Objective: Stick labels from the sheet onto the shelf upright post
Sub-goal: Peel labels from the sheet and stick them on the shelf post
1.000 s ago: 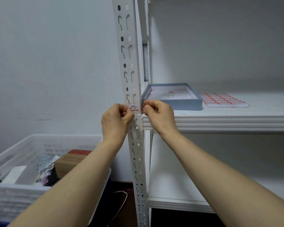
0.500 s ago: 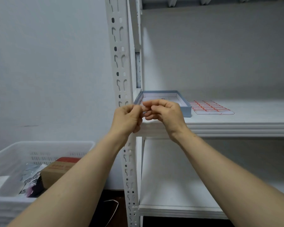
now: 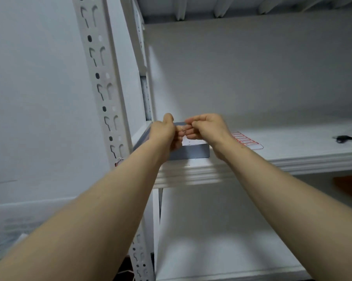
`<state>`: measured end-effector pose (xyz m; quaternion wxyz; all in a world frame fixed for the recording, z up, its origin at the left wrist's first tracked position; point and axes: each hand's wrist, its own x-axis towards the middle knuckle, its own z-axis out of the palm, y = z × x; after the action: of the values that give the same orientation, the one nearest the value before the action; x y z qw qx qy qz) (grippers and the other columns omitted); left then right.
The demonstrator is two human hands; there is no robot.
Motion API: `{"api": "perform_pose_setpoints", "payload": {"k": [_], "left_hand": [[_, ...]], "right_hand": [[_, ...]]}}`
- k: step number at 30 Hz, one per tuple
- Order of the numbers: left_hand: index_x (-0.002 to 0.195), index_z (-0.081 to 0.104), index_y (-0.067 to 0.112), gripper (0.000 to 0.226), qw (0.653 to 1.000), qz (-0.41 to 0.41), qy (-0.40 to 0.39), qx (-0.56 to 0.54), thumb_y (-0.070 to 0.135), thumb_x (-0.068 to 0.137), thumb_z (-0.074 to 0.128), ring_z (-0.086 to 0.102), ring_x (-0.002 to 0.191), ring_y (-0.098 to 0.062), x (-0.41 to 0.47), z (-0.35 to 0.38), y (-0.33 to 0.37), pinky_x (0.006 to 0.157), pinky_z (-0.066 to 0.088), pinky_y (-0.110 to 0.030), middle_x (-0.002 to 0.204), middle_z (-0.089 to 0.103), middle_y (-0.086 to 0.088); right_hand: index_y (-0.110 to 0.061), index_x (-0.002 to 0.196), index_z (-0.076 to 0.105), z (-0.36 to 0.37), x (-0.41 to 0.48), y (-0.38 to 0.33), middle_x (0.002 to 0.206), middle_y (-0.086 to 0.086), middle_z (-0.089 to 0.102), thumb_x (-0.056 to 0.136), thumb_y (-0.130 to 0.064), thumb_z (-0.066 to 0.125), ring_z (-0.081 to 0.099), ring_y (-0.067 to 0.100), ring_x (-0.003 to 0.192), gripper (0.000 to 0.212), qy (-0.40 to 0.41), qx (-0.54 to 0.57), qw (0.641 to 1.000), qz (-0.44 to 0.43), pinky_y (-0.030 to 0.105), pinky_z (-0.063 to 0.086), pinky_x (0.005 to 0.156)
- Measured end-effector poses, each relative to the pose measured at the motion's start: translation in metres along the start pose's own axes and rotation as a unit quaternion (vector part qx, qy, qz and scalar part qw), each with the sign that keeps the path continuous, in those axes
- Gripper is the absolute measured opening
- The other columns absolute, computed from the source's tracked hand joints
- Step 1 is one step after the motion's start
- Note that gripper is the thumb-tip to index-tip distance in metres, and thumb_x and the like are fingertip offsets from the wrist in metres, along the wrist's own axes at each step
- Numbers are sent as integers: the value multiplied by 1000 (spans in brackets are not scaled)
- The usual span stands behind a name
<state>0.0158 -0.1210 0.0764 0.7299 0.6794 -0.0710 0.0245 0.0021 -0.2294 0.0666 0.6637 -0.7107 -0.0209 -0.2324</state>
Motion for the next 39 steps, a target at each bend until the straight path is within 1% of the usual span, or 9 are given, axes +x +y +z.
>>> {"api": "perform_pose_setpoints", "payload": {"k": [5,14,20,24,27,30,33,36,39], "left_hand": [[60,56,3,29,989,52,-25,138,8,87,65,44,33,-7,15,4,-2,37,37,-15,56,51,-7],[94,68,2,24,967,90,-23,236,-15,81,56,62,73,-26,34,8,-3,74,54,-29,86,66,-16],[86,72,9,9,909,174,26,377,17,82,72,71,72,-19,35,4,-9,68,57,-32,78,73,-6],[104,72,14,36,892,185,30,411,-6,86,48,64,97,-27,28,7,-10,86,54,-39,107,69,-8],[86,66,14,24,877,193,9,440,18,91,44,58,91,-28,17,6,-12,75,47,-35,96,66,-9],[103,66,11,27,850,302,47,430,25,89,49,49,113,-25,4,-5,-22,91,45,-39,117,58,-8],[104,62,12,27,790,462,151,375,17,77,58,43,111,-26,-14,-29,-39,91,33,-32,120,52,-12],[109,52,11,44,802,463,232,298,8,66,61,33,115,-21,-29,-59,-55,93,20,-23,126,42,-19],[131,37,4,68,869,359,241,242,8,69,64,23,131,-24,-34,-88,-61,109,21,-28,141,25,-19]], "right_hand": [[7,107,60,-8,19,6,76,10,61,89,10,41,58,13,61,26,13,-58,998,-16,15,52,57],[-6,103,68,-11,35,15,92,12,70,85,7,53,61,10,65,27,12,-178,982,-61,23,50,66],[-16,82,76,-14,32,18,78,2,73,78,-12,70,68,20,85,8,53,-233,967,-92,35,53,82],[-15,95,75,-12,31,20,83,-2,73,82,7,52,64,6,74,35,37,-282,955,-85,25,49,78],[-17,112,68,-6,25,19,88,2,73,87,-2,46,67,11,74,37,33,-277,957,-82,33,52,78],[-9,121,62,7,11,13,112,9,68,90,-3,48,64,23,103,35,32,-248,959,-130,38,49,96],[-10,99,69,27,-13,11,93,4,69,87,7,44,67,16,81,32,8,-159,977,-141,29,54,80],[-3,108,66,51,-35,14,95,6,67,86,11,46,67,21,89,33,-59,-109,986,-115,36,54,88],[1,125,54,74,-48,19,118,15,62,85,17,43,61,23,108,45,-127,-125,981,-80,37,48,99]]}}
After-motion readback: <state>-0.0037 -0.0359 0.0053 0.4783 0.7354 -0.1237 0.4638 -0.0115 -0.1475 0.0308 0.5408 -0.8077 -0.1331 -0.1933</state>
